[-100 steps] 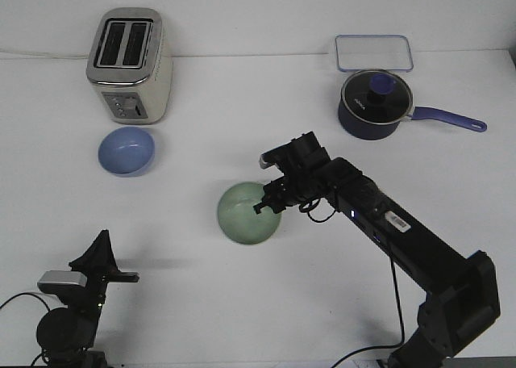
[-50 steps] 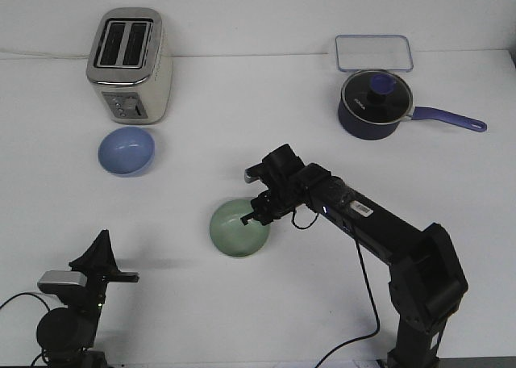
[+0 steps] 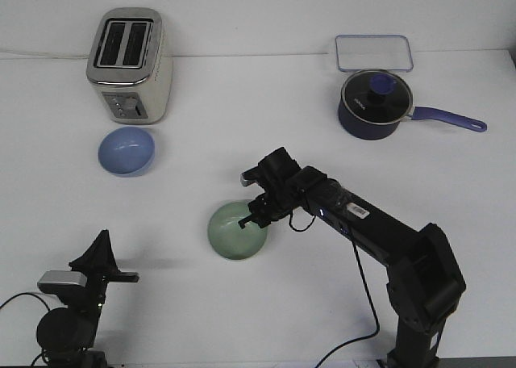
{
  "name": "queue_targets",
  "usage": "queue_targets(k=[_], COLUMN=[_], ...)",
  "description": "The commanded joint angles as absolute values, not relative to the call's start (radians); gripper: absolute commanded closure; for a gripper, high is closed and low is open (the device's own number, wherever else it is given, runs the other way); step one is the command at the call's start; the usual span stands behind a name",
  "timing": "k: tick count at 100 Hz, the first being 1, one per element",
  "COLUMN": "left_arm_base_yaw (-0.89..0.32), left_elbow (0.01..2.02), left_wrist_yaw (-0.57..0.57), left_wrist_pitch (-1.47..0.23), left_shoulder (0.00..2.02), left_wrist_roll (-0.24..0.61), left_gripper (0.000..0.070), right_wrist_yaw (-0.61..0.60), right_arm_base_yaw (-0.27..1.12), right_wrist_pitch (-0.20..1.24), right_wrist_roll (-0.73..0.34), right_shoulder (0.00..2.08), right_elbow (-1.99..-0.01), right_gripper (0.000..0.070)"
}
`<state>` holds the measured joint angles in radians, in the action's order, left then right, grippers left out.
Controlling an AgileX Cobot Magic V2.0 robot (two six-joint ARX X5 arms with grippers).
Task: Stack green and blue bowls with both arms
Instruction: 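Lower the green bowl onto the table and open the right gripper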
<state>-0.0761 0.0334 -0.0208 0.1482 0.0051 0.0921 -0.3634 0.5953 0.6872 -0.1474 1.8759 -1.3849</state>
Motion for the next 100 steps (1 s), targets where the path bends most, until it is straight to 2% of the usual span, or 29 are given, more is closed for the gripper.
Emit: queue_targets(k=[1, 7, 11, 35, 44, 75, 100], left_arm_base_yaw=[-0.075, -0.075, -0.075, -0.075, -0.075, -0.075, -0.075], left_elbow=[0.015, 0.015, 0.015, 0.015, 0.015, 0.015, 0.015], left_wrist_yaw=[-0.019, -0.019, -0.019, -0.019, -0.019, -0.019, -0.019], left_wrist_pitch=[0.159, 0.159, 0.159, 0.159, 0.159, 0.159, 0.159], left_shoulder=[0.003, 0.003, 0.003, 0.003, 0.003, 0.003, 0.003], left_wrist_roll=[0.083, 0.083, 0.083, 0.083, 0.083, 0.083, 0.083], left_gripper=[0.0689, 0.0689, 0.0689, 0.0689, 0.0689, 0.0689, 0.0689], right_wrist_yaw=[-0.357, -0.358, -0.358, -0.370, -0.370, -0.369, -0.361], right_arm_base_yaw=[0.606, 0.606, 0.606, 0.606, 0.606, 0.569, 0.447], right_wrist_pitch=[0.681, 0.682, 0.682, 0.689, 0.689, 0.714, 0.771], right_wrist_roll=[-0.156, -0.156, -0.157, -0.177, -0.184, -0.182, -0.124], right_shoulder=[1.901, 1.901, 1.901, 1.900, 1.899, 1.825, 1.656], right_elbow=[-1.393, -1.393, -1.393, -1.393, -1.393, -1.397, -1.397], right_gripper=[0.0699, 0.0682, 0.0646, 0.0242, 0.0156, 0.0143, 0.0143])
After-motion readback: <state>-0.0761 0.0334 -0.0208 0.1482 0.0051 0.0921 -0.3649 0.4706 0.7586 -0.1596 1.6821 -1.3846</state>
